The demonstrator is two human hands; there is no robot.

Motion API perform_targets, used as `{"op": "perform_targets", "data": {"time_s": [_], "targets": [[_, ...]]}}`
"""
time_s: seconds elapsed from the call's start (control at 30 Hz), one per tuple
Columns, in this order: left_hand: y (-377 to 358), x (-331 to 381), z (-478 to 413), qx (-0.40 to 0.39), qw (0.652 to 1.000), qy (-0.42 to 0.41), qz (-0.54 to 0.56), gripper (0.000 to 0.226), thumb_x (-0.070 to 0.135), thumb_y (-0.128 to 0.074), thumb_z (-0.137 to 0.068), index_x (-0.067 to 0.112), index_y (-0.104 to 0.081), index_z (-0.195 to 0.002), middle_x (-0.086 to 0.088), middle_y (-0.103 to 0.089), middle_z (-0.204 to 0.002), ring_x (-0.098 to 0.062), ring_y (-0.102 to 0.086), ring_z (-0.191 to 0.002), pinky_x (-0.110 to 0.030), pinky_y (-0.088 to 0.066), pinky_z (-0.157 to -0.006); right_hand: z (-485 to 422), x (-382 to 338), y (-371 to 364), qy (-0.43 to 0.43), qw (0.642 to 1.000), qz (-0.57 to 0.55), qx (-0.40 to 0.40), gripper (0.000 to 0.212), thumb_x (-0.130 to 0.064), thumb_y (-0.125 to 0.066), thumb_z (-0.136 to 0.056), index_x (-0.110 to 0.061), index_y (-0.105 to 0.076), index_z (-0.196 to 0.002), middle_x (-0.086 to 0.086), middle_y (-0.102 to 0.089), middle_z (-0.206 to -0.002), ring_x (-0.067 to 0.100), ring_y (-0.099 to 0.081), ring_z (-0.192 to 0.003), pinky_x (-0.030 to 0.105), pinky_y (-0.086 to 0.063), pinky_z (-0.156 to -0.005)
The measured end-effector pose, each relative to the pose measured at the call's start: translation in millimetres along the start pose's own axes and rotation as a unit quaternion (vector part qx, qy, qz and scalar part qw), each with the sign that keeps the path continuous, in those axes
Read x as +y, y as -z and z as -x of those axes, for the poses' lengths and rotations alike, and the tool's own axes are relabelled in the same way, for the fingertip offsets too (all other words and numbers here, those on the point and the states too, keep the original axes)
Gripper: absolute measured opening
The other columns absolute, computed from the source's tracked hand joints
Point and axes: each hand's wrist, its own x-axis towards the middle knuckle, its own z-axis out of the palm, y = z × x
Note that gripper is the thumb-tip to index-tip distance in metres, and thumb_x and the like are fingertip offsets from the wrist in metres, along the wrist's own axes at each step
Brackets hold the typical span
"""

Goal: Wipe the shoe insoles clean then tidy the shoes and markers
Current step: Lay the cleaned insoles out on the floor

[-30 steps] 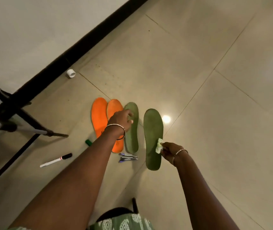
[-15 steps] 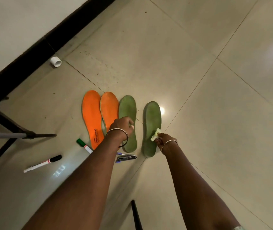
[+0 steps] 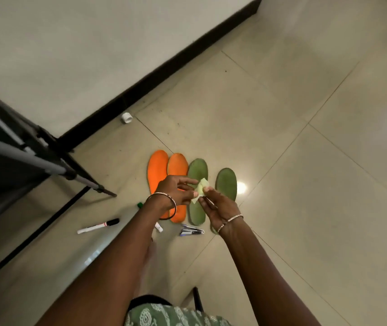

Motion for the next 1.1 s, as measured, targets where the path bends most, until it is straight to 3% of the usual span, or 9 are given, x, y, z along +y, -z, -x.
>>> {"op": "perform_targets", "data": {"time_s": [0.1,0.3,0.37,0.53,0.63,0.83,0.93,1.1], "targets": [[12,20,48,0.042,0.997,-0.030,0.057,0.040,-0.007,-0.075,-0.082,0.008,-0.069,-0.118,-0.013,-0.064,-0.094,-0.018,-0.066,-0.079,-0.027,-0.062,-0.067,41,-4,-25,-0.010,0.998,0.013,-0.055,0.010,0.008,-0.065,-0.087,0.003,-0.067,-0.094,0.012,-0.070,-0.092,0.021,-0.069,-0.083,0.028,-0.061,-0.074],[41,43,158,0.161,0.977,-0.079,0.112,0.029,-0.007,-0.078,-0.078,0.000,-0.073,-0.106,-0.019,-0.071,-0.086,-0.021,-0.070,-0.072,-0.027,-0.061,-0.062,144,4,-68,0.016,0.984,0.116,-0.136,0.012,0.003,-0.069,-0.084,-0.007,-0.067,-0.090,0.006,-0.072,-0.086,0.012,-0.071,-0.072,0.022,-0.058,-0.067],[48,50,204,0.185,0.969,-0.088,0.141,0.026,-0.010,-0.075,-0.079,-0.007,-0.070,-0.104,-0.014,-0.071,-0.081,-0.012,-0.070,-0.066,-0.023,-0.058,-0.058,184,14,-79,0.032,0.978,0.138,-0.154,0.016,0.002,-0.073,-0.082,-0.008,-0.067,-0.094,0.007,-0.073,-0.087,0.015,-0.071,-0.074,0.023,-0.058,-0.067],[60,57,319,0.253,0.927,-0.123,0.247,0.016,-0.010,-0.077,-0.076,0.002,-0.069,-0.083,-0.007,-0.071,-0.073,-0.012,-0.071,-0.062,-0.022,-0.059,-0.059,278,50,-100,0.087,0.955,0.165,-0.230,0.012,0.006,-0.073,-0.081,0.000,-0.067,-0.089,0.011,-0.070,-0.082,0.022,-0.070,-0.076,0.028,-0.060,-0.072],[65,50,382,0.299,0.888,-0.146,0.317,0.016,-0.013,-0.076,-0.075,-0.002,-0.067,-0.081,-0.011,-0.073,-0.071,-0.017,-0.071,-0.062,-0.024,-0.059,-0.059,327,77,-108,0.112,0.929,0.207,-0.286,0.016,0.005,-0.071,-0.082,0.011,-0.068,-0.097,0.021,-0.071,-0.091,0.028,-0.069,-0.084,0.032,-0.060,-0.080],[83,19,502,0.391,0.817,-0.203,0.371,0.023,-0.010,-0.077,-0.076,-0.003,-0.069,-0.096,-0.019,-0.075,-0.086,-0.025,-0.074,-0.076,-0.032,-0.062,-0.069,417,143,-124,0.154,0.841,0.314,-0.413,0.018,0.007,-0.067,-0.084,0.002,-0.073,-0.100,0.024,-0.073,-0.096,0.030,-0.069,-0.084,0.040,-0.056,-0.084],[99,-6,548,0.425,0.794,-0.230,0.369,0.034,-0.007,-0.077,-0.078,0.008,-0.073,-0.108,-0.019,-0.076,-0.093,-0.029,-0.075,-0.086,-0.038,-0.062,-0.076,450,181,-134,0.153,0.789,0.361,-0.472,0.027,0.006,-0.072,-0.081,0.000,-0.073,-0.107,0.022,-0.073,-0.101,0.039,-0.069,-0.099,0.048,-0.054,-0.092],[129,-49,602,0.497,0.744,-0.216,0.391,0.029,-0.005,-0.073,-0.082,0.006,-0.073,-0.109,-0.015,-0.077,-0.098,-0.029,-0.074,-0.092,-0.036,-0.062,-0.076,484,249,-159,0.185,0.729,0.417,-0.510,0.028,0.005,-0.073,-0.082,-0.002,-0.073,-0.109,0.012,-0.076,-0.101,0.026,-0.072,-0.099,0.037,-0.058,-0.088]]}}
